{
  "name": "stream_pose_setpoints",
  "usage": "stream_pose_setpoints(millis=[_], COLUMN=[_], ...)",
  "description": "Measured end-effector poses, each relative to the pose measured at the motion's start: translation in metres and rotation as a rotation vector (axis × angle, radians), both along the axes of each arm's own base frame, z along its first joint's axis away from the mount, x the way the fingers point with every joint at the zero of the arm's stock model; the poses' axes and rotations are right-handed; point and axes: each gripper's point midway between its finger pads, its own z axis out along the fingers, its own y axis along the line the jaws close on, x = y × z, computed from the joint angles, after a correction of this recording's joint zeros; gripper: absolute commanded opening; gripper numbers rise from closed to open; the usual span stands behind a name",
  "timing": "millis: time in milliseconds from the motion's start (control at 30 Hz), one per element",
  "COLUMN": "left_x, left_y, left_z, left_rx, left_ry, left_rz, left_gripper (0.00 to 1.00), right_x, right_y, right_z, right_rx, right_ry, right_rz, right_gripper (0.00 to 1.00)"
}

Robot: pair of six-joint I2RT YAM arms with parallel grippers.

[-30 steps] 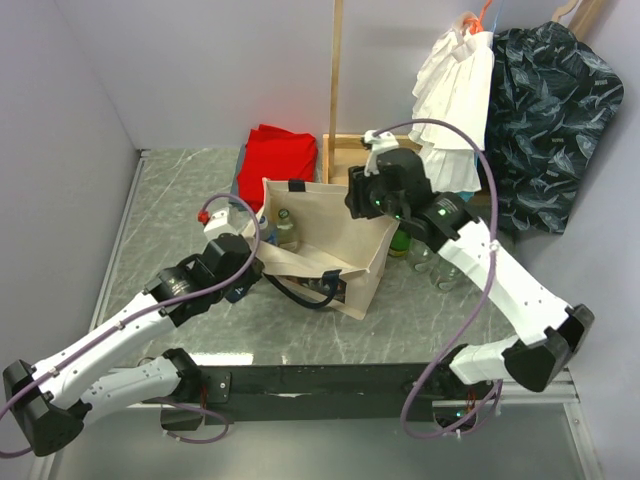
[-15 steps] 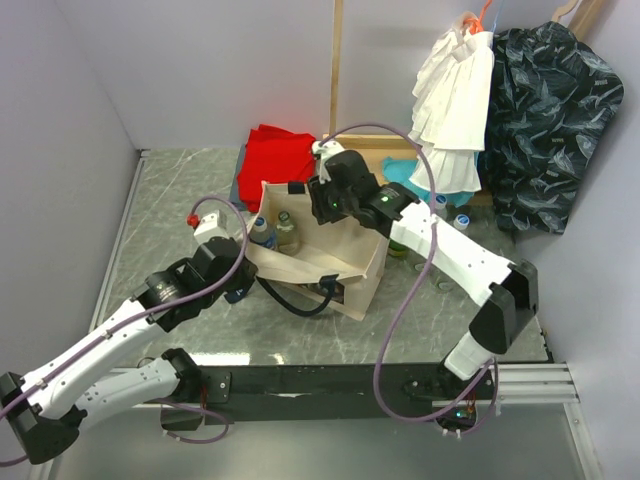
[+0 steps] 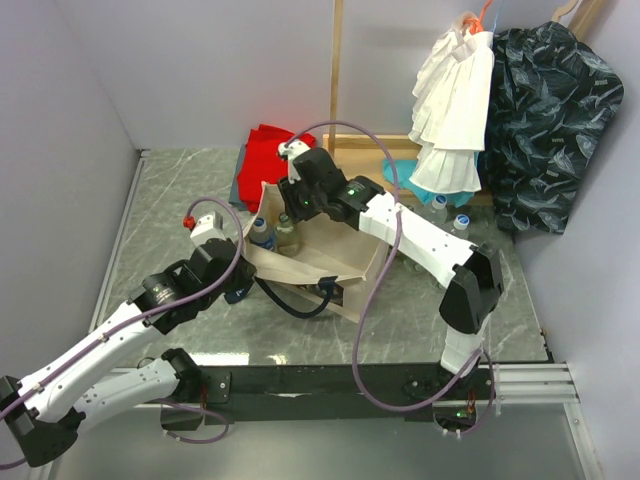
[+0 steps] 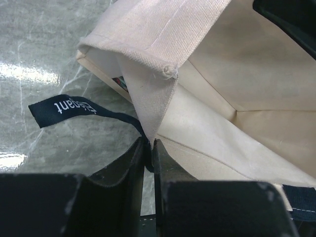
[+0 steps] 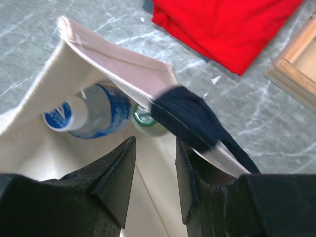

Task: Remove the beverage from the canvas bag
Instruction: Take out the drink from the canvas bag.

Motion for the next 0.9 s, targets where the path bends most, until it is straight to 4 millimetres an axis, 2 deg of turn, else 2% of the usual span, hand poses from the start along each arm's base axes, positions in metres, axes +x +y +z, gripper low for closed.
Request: stream_pose_setpoints(millis=[267,433,533,567,667,733,767,800,867,900], left_x=[0.001,0.002,0.003,0.003,0.003,0.003,0.003,0.003,0.003,0.003], left_y=[0.0,-0.001,-0.001,-0.001,-0.001,0.0,0.0,0.0,0.0,0.0], left_z=[-0.003,-0.002,-0.002,-0.002,-0.003,-0.004,-0.004,-0.004,-0.003,-0.003], left_rx=[-0.003,-0.008,-0.008,-0.009,-0.009,-0.008,-0.008,-0.009,-0.01,-0.01], left_ry=[0.002,-0.004,-0.007,-0.008,-0.009,-0.008,-0.008,-0.008,-0.009,-0.01], left_rz=[0.007,0.008,0.011,0.012,0.013,0.015,0.015,0.015,0.016,0.016], left_gripper=[0.16,0.17,0.18,0.18,0.18,0.18,0.18,0.18,0.18,0.18], right_x=[0.002,0.003,0.005,0.006,0.006,0.007,0.007,0.007,0.009,0.01], right_y=[0.015,0.019,0.021,0.022,0.023,0.024,0.025,0.027,0.031,0.033], right_z=[-0.019,-0.028,-0.03,-0.029,-0.028,-0.027,-0.027,-0.027,-0.028,-0.029], right_rx=[-0.031,-0.056,-0.062,-0.063,-0.064,-0.065,-0.063,-0.064,-0.062,-0.062], right_ry=[0.023,0.041,0.041,0.039,0.041,0.04,0.04,0.041,0.041,0.042], right_rz=[0.034,0.046,0.05,0.052,0.058,0.061,0.063,0.065,0.073,0.076], right_gripper=[0.45,0.54,0.55,0.6,0.61,0.65,0.59,0.58,0.69,0.69])
